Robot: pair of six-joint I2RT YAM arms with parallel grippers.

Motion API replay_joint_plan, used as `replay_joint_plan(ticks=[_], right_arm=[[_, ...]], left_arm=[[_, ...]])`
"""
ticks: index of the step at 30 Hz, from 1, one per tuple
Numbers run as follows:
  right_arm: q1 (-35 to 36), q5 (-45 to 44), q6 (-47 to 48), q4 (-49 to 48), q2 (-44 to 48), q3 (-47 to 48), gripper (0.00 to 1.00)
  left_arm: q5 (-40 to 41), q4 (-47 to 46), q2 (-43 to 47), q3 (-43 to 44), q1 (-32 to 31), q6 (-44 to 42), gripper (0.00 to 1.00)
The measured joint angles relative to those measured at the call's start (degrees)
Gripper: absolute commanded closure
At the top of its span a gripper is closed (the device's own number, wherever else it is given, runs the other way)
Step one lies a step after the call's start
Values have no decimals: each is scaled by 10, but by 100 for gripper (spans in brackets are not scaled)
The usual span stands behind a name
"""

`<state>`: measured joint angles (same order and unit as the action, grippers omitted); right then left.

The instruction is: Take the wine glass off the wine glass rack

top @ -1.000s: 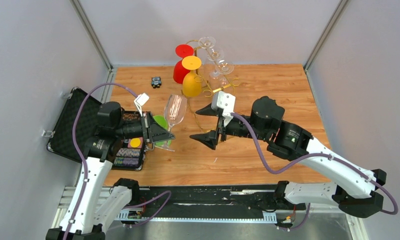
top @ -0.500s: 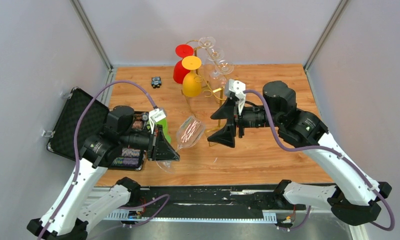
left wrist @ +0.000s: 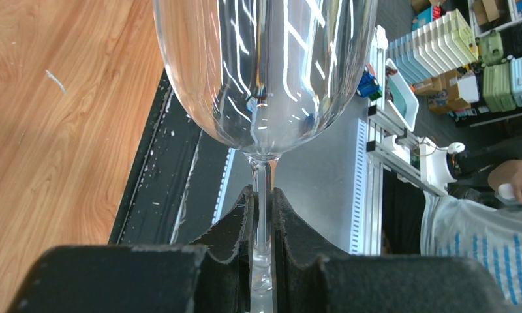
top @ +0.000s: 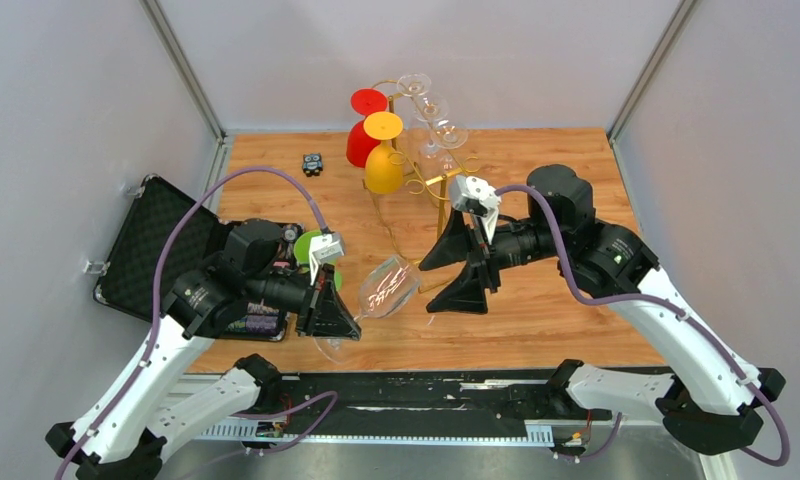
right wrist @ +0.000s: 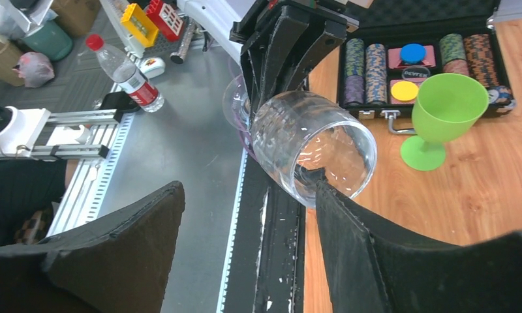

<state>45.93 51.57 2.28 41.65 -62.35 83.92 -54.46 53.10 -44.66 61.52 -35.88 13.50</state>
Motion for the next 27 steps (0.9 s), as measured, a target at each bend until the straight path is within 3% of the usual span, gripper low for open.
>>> replay_joint_plan(ticks=[18,24,27], right_arm=[[0,84,-37,-20,-54,-24,49],[0,103,-48,-38,-62,-27,77],[-2,111,-53,-46,-63,-34,85]], left_arm=[[0,-2,-16,0,-12,-9,100],[-3,-8,-17,0,-13,-11,100],[-6,-14,-17,0,-16,-12,100]])
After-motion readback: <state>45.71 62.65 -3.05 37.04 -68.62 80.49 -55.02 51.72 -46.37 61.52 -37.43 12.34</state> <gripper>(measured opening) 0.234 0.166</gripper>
